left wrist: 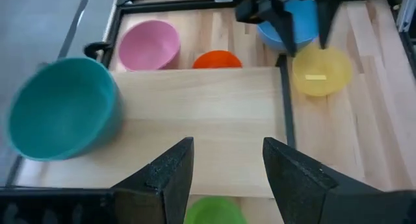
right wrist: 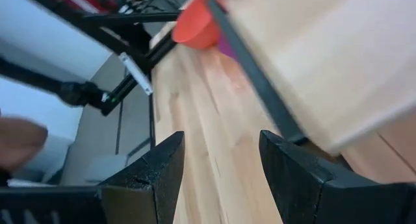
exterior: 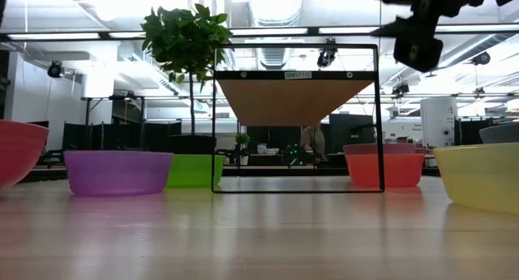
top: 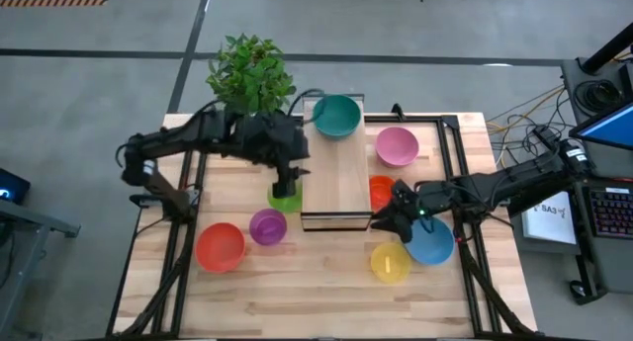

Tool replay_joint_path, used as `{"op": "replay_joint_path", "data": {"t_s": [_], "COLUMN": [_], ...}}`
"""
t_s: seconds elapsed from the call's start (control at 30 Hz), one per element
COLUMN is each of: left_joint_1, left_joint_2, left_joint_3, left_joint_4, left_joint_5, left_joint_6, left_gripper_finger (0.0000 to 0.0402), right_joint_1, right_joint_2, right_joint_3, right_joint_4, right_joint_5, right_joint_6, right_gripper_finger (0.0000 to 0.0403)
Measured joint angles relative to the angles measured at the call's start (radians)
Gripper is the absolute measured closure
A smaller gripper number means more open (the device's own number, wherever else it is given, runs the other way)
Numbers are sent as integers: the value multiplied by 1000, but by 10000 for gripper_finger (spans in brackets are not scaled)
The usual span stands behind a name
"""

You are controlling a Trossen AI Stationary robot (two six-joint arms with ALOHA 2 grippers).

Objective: Place and stack bowls onto a shelf
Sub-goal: Put the orange transparent bowl onto the shelf

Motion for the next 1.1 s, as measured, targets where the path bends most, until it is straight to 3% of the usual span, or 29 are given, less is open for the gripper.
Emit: {"op": "replay_joint_path", "data": {"t_s": [0.27,0.43,0.57,0.73,0.87,1.0,1.1], "left_joint_1": [-85,-114,-118,-118,-118,-118,-118], "left_joint_2": [-250,-389,-479,-553,-572,-570,-567], "left_joint_3": [-483,-689,-824,-938,-983,-987,-987], "left_joint_4": [385,588,743,862,898,900,899], "left_joint_5": [-2,-2,-2,-2,-2,-2,-2], "left_joint_6": [-102,-131,-131,-136,-151,-154,-154], "left_gripper_finger": [233,233,233,233,233,233,233], "right_joint_1": [-59,-122,-175,-240,-313,-393,-448], "right_joint_2": [-2,-1,0,0,1,1,0], "right_joint_3": [10,52,138,261,348,389,383], "right_joint_4": [-44,-76,-247,-545,-854,-1096,-1172], "right_joint_5": [-47,-14,-27,79,158,162,163], "right_joint_6": [63,43,8,-1,132,249,264], "right_gripper_finger": [216,216,216,216,216,216,216]}}
